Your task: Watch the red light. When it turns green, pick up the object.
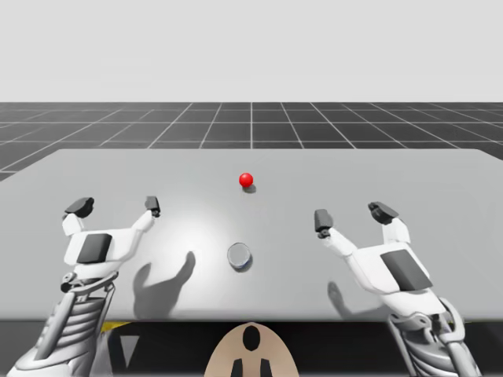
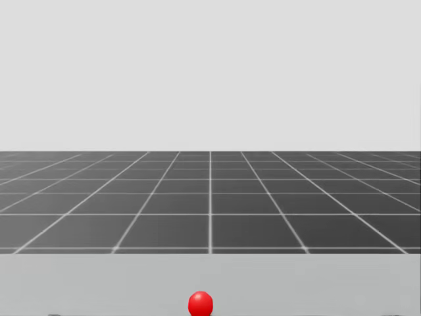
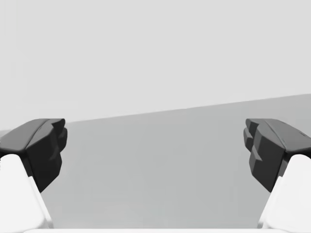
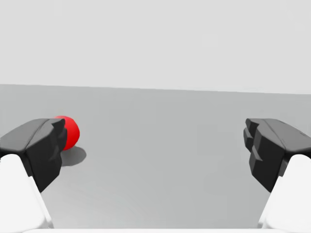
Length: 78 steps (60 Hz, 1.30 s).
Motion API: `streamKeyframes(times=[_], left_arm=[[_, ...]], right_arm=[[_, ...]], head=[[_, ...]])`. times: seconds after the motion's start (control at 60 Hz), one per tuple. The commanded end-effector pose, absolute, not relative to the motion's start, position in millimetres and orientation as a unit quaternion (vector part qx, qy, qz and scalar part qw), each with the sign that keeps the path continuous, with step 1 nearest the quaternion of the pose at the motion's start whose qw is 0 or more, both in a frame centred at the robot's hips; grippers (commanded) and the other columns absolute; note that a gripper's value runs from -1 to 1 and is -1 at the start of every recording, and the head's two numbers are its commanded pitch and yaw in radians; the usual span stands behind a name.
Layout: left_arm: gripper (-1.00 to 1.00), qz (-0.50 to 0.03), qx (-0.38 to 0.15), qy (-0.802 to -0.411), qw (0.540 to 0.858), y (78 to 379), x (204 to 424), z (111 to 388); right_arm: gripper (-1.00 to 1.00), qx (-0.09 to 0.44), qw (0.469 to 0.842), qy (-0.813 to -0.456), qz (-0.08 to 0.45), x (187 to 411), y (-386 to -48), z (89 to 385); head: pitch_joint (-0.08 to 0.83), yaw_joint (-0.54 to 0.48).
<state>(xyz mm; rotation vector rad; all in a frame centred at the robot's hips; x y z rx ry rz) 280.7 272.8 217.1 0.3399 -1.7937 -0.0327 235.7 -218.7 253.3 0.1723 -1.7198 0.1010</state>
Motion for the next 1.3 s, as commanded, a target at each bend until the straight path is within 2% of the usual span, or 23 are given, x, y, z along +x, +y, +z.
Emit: streamKeyframes(times=[0.017,0.1,0.167,0.25,0.483,0.783,1.3], left_arm=[[-1.00,0.004,0.158,-0.772,0.615,279.9,275.9,216.2],[-1.00,0.005,0.158,-0.772,0.616,280.1,275.8,216.3],[-1.00,0.005,0.158,-0.772,0.616,280.1,275.7,216.2],[-1.00,0.004,0.157,-0.771,0.617,279.5,275.6,216.1],[-1.00,0.003,0.129,-0.773,0.621,279.1,274.9,217.6],[-1.00,-0.001,0.127,-0.772,0.623,278.3,274.6,217.2],[-1.00,-0.005,0.123,-0.772,0.624,275.6,272.9,217.9]], right_arm=[[-1.00,0.105,0.654,-0.749,0.002,218.7,-210.0,251.7],[-1.00,0.118,0.656,-0.745,0.020,218.9,-211.0,254.2],[-1.00,0.121,0.663,-0.739,0.009,219.9,-214.2,254.7],[-1.00,0.100,0.659,-0.746,0.003,221.9,-214.5,253.2],[-1.00,0.089,0.655,-0.750,0.004,223.7,-213.8,250.5],[-1.00,0.080,0.655,-0.751,0.010,224.3,-214.0,248.2],[-1.00,0.072,0.653,-0.754,0.013,224.4,-213.8,248.1]], head=[[0.003,0.00],[0.027,0.00],[0.058,0.00],[0.117,0.00],[0.285,0.00],[0.439,0.03],[0.451,0.03]])
